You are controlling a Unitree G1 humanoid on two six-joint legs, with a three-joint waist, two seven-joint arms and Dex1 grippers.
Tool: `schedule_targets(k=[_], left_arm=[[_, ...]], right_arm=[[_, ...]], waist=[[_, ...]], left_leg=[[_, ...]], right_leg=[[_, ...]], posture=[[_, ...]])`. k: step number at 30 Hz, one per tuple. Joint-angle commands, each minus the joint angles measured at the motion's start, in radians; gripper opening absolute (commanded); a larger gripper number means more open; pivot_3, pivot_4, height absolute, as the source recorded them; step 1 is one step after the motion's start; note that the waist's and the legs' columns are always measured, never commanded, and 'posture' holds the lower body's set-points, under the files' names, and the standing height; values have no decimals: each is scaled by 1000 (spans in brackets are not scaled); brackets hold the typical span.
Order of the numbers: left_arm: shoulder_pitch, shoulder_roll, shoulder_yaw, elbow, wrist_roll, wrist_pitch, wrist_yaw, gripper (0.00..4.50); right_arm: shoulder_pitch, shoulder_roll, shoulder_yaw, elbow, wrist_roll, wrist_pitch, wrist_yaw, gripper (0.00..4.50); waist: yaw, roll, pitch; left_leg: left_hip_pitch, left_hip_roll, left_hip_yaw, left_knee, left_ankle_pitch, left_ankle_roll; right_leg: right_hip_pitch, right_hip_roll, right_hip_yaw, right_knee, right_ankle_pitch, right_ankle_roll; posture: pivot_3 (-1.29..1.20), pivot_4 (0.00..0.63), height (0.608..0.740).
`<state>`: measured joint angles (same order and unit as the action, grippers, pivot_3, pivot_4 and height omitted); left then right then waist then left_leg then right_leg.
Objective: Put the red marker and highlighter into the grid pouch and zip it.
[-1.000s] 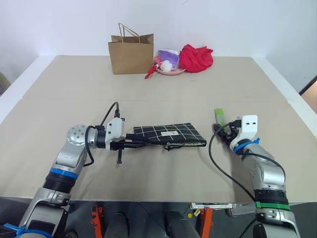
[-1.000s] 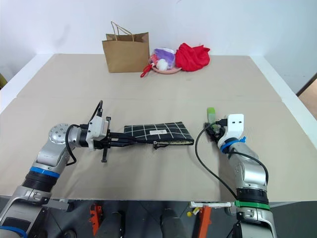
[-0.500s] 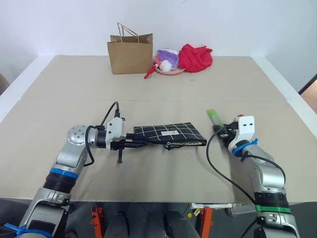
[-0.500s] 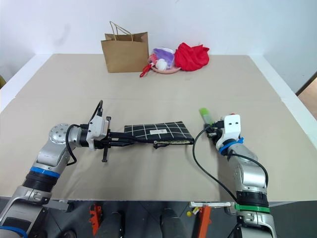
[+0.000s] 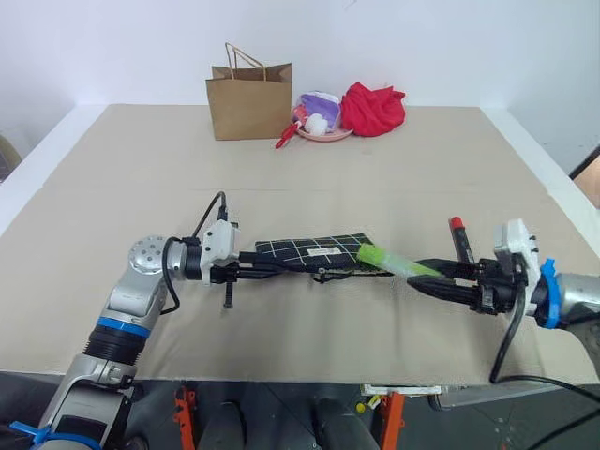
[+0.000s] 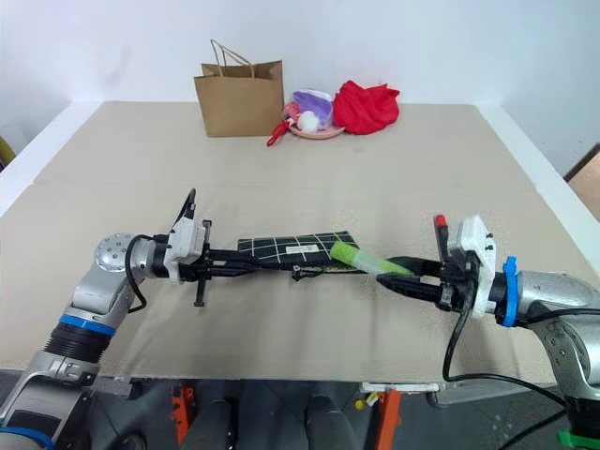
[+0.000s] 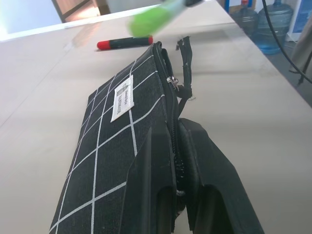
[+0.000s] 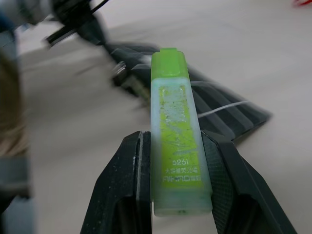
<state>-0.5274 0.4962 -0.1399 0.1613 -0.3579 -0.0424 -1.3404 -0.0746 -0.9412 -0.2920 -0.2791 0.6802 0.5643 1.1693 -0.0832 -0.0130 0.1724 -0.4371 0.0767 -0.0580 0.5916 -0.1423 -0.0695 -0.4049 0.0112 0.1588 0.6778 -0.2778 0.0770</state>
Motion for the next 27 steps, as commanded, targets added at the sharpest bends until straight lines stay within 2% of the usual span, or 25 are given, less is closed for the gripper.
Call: schedule_targets(k=[1, 13, 27], left_arm=[[-11, 4, 19, -49, -22, 0, 2, 0], [7, 1, 15, -82, -22, 15, 10, 0], [28, -6, 4, -127, -20, 23, 8, 0]], right_arm=[[-6, -21, -4, 0, 10, -3, 37, 1103], [9, -44, 14, -4, 14, 19, 107, 1103], [-30, -29, 45, 23, 7, 48, 68, 1103]], waist=[[1, 0, 0], [3, 0, 0], [4, 0, 0]], left_leg=[[0, 0, 0, 0, 0, 0], [0, 0, 0, 2, 0, 0], [0, 0, 0, 2, 0, 0]], right_leg=[[0, 0, 0, 0, 0, -1], [1, 0, 0, 0, 1, 0], [1, 0, 0, 0, 1, 0]], posture=[[0, 150, 740], [0, 150, 740], [0, 150, 740]])
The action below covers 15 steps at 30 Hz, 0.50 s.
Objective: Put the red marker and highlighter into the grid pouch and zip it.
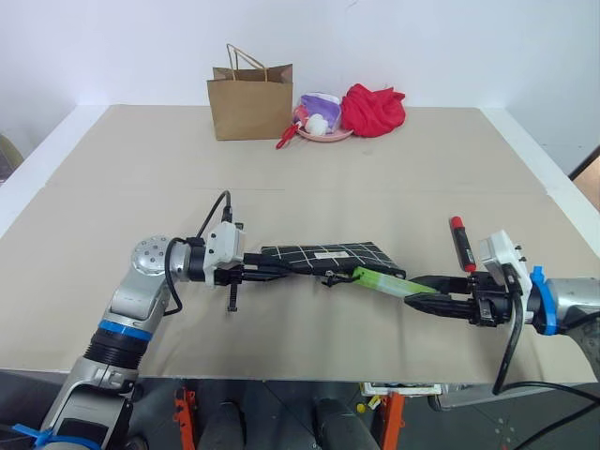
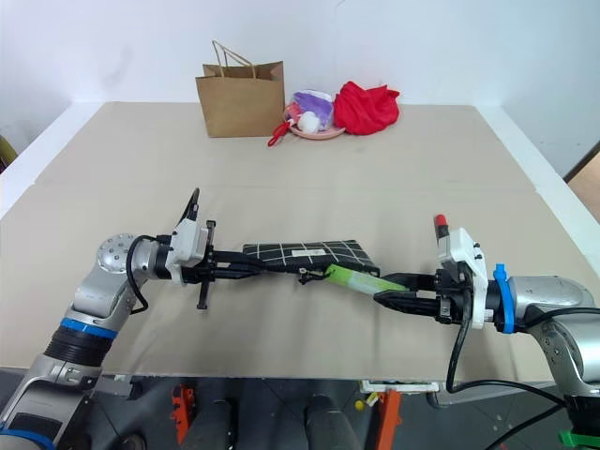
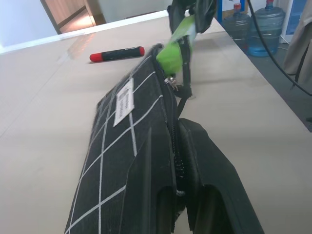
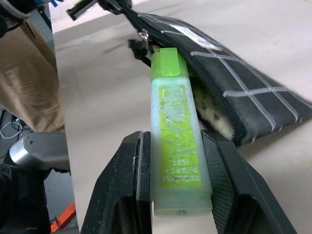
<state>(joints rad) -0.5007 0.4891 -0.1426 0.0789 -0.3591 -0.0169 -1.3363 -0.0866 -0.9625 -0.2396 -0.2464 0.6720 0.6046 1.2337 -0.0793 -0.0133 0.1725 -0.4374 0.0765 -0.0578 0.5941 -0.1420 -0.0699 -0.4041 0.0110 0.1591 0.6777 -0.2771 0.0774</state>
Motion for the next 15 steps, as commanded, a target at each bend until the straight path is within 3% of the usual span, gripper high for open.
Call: schedule_targets(k=[1, 15], left_arm=[[2, -1, 5, -47, -18, -3, 6, 0], [12, -17, -12, -71, -18, 2, 18, 0]], right_arm=[[-27, -4, 4, -14, 16, 15, 0, 1103], [-157, 51, 120, -20, 3, 69, -53, 1103]], waist=[[0, 0, 0], [0, 0, 0]], left_leg=[[0, 0, 0, 0, 0, 0], [0, 0, 0, 0, 0, 0]], right_leg=[[0, 0, 0, 0, 0, 0], [0, 0, 0, 0, 0, 1]], posture=[[0, 150, 740], [0, 150, 740]])
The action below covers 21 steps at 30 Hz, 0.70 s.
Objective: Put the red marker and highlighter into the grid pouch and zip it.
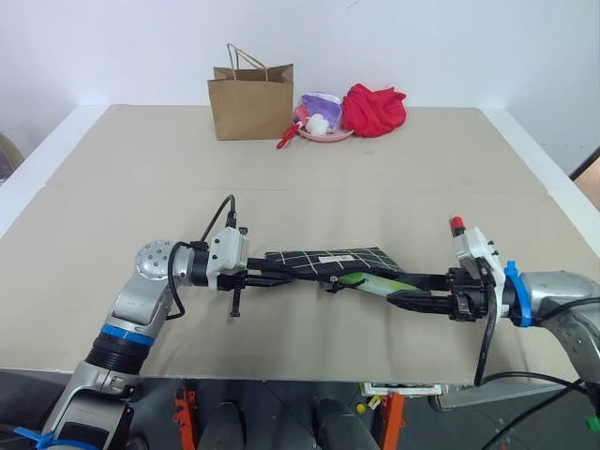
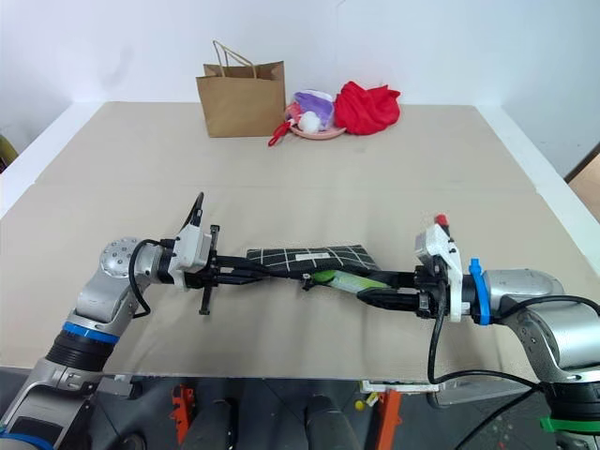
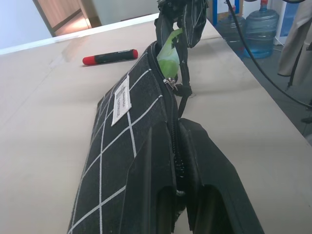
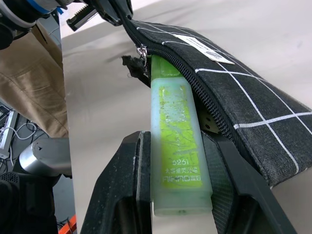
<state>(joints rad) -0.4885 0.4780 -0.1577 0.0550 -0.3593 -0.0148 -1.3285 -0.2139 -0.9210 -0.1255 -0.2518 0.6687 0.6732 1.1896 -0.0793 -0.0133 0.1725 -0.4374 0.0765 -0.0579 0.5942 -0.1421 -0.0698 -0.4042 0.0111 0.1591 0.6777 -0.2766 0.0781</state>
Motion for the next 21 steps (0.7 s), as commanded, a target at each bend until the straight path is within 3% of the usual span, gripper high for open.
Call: schedule_targets(k=[1, 7, 9, 13, 16, 21], left_arm=[[1, -7, 2, -48, -18, 0, 12, 0], [2, -13, -1, -51, -18, 0, 20, 0], [2, -15, 1, -50, -18, 0, 20, 0], [6, -13, 3, -51, -16, 4, 23, 0], [8, -8, 7, -50, -16, 11, 26, 0], [13, 2, 13, -49, -16, 19, 29, 0]], right_arm=[[-37, 14, 13, -15, 3, 2, -12, 1103], [-74, 42, 48, -21, -5, 14, -37, 1103], [-80, 44, 50, -19, -5, 19, -42, 2131], [-81, 37, 50, -20, -19, -7, -30, 3506], [-46, 0, 9, -34, 22, 34, -1, 3506], [55, -91, -182, 29, 121, 148, 30, 3506]], waist=[[0, 0, 0], [1, 0, 0], [1, 0, 0], [1, 0, 0], [1, 0, 0], [5, 0, 0]], left_leg=[[0, 0, 0, 0, 0, 0], [0, 0, 0, 0, 0, 0], [0, 0, 0, 0, 0, 0], [0, 0, 0, 0, 0, 0], [0, 0, 0, 0, 0, 0], [-1, 0, 0, 0, 0, 0]], right_leg=[[0, 0, 0, 0, 0, 1], [0, 0, 0, 0, 0, 1], [0, 0, 0, 0, 0, 1], [0, 0, 0, 0, 0, 1], [0, 0, 0, 0, 0, 1], [0, 0, 0, 0, 0, 2]], posture=[[0, 150, 740], [0, 150, 740], [0, 150, 740], [0, 150, 740], [0, 150, 740], [0, 150, 740]])
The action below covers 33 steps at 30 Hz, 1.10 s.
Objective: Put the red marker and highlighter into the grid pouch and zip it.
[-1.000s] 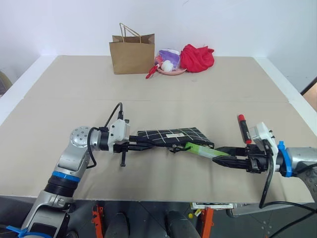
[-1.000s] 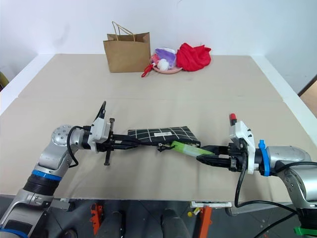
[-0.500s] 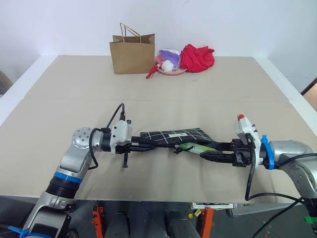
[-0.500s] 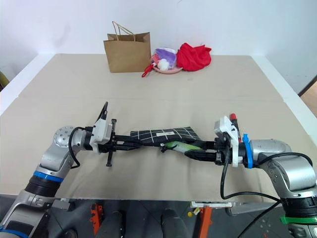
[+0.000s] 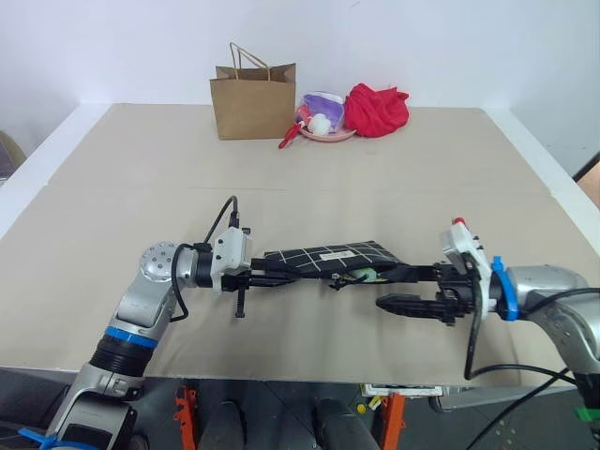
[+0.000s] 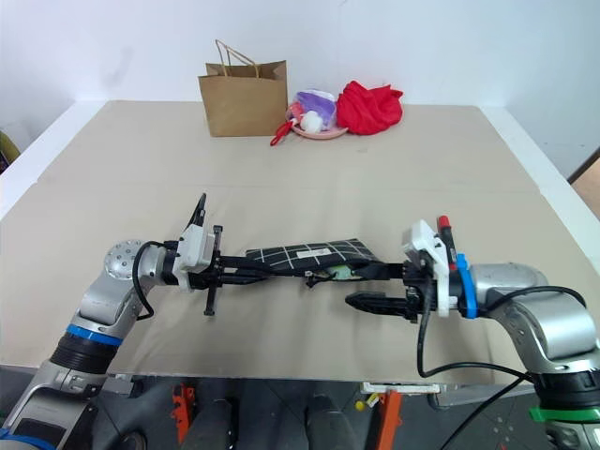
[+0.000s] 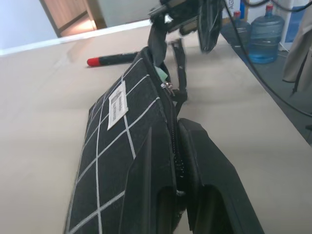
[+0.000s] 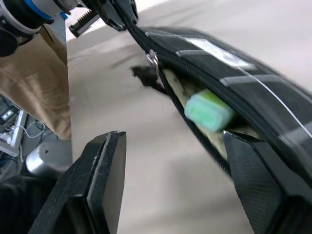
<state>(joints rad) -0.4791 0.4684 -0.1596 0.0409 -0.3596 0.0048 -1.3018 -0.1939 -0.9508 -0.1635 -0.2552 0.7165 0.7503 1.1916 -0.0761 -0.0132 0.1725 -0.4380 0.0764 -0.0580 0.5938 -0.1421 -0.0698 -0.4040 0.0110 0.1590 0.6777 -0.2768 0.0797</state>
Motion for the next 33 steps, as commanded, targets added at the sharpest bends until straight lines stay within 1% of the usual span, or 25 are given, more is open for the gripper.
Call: schedule_targets(k=[1, 4, 6, 8, 10, 12, 13, 16, 22, 25, 28, 30, 31, 32, 33], left_arm=[[5, 14, 14, -35, -15, 0, 2, 0], [5, 16, 12, -32, -15, -1, 3, 0], [4, 16, 10, -28, -15, -3, 4, 0], [3, 13, 8, -25, -13, -4, 6, 0], [0, 7, 5, -25, -12, -5, 9, 0], [0, 5, 4, -26, -12, -5, 11, 0], [0, 5, 3, -27, -12, -5, 12, 0], [2, 6, 4, -31, -10, -5, 11, 0], [5, 11, 7, -37, -9, -3, 14, 0], [5, 13, 8, -45, -11, 1, 17, 0], [6, 15, 7, -46, -10, -1, 19, 0], [5, 14, 7, -47, -8, -1, 21, 0], [5, 13, 6, -47, -8, -1, 22, 0], [5, 13, 5, -48, -8, -1, 23, 0], [6, 14, 5, -50, -9, -1, 23, 0]], right_arm=[[44, -72, -194, 77, 86, 90, 22, 3506], [42, -81, -267, 169, 80, 93, -11, 3506], [19, -51, -285, 233, 9, 27, -100, 3506], [1, -3, -280, 271, -76, -64, -212, 3506], [-17, 68, -250, 288, -162, -124, -363, 3506], [-24, 111, -230, 292, -208, -163, -426, 3506], [-38, 148, -228, 307, -245, -196, -493, 3506], [-60, 218, -219, 346, -322, -276, -609, 3506], [-69, 300, -220, 400, -372, -298, -737, 3506], [-48, 341, -225, 414, -382, -263, -803, 3506], [-18, 371, -209, 373, -378, -211, -829, 3506], [-4, 394, -212, 363, -376, -174, -863, 2980], [3, 400, -211, 360, -380, -160, -875, 2616], [7, 402, -211, 357, -382, -151, -881, 2113], [14, 402, -207, 355, -388, -144, -883, 1709]], waist=[[2, 0, 0], [2, 0, 0], [-2, 0, 0], [-7, 0, 0], [-8, 0, 0], [-8, 1, 0], [-8, 1, 0], [-7, 2, -1], [-5, 2, -1], [-5, 2, -1], [-5, 2, -1], [-5, 1, -1], [-5, 1, -2], [-5, 0, -2], [-4, 0, -2]], left_leg=[[0, 0, 0, 0, 0, 0], [0, 0, 0, 1, 0, 0], [1, 0, 0, 1, 0, 0], [1, 0, 0, 1, 0, 0], [1, 0, 0, 2, 0, 0], [1, 0, 0, 2, 0, 0], [1, 0, 0, 2, 0, 0], [1, -1, 0, 2, 0, 0], [0, -1, 0, -1, 0, 0], [0, -1, 0, -1, 0, 0], [1, -1, 0, -1, 0, 0], [1, -1, 0, -1, 0, 0], [1, -1, -1, -1, 0, 0], [1, -1, -1, -1, 0, 0], [2, -1, -1, 0, 0, 0]], right_leg=[[0, 0, 0, 0, 0, 0], [0, 0, 0, 0, 0, 0], [0, 0, 0, 0, 0, -2], [0, 0, 0, 0, 0, -3], [0, 0, 0, 0, 1, -3], [0, 0, 0, 0, 1, -3], [0, 0, 1, 0, 1, -2], [0, 0, 1, 0, 2, 0], [0, 0, 1, 0, 1, 1], [0, 0, 1, 0, 1, 1], [0, 0, 1, 0, 1, 1], [1, 0, 1, 0, 1, 0], [1, 0, 1, 0, 1, 0], [1, 0, 0, 0, 1, 0], [1, 0, 0, 0, 1, 0]], posture=[[0, 150, 740], [0, 150, 740], [0, 150, 740], [0, 150, 740], [0, 150, 740], [0, 150, 740], [0, 150, 740], [0, 150, 740], [0, 150, 740], [0, 150, 740], [0, 150, 740], [0, 150, 740], [0, 150, 740], [0, 150, 740], [0, 150, 740]])
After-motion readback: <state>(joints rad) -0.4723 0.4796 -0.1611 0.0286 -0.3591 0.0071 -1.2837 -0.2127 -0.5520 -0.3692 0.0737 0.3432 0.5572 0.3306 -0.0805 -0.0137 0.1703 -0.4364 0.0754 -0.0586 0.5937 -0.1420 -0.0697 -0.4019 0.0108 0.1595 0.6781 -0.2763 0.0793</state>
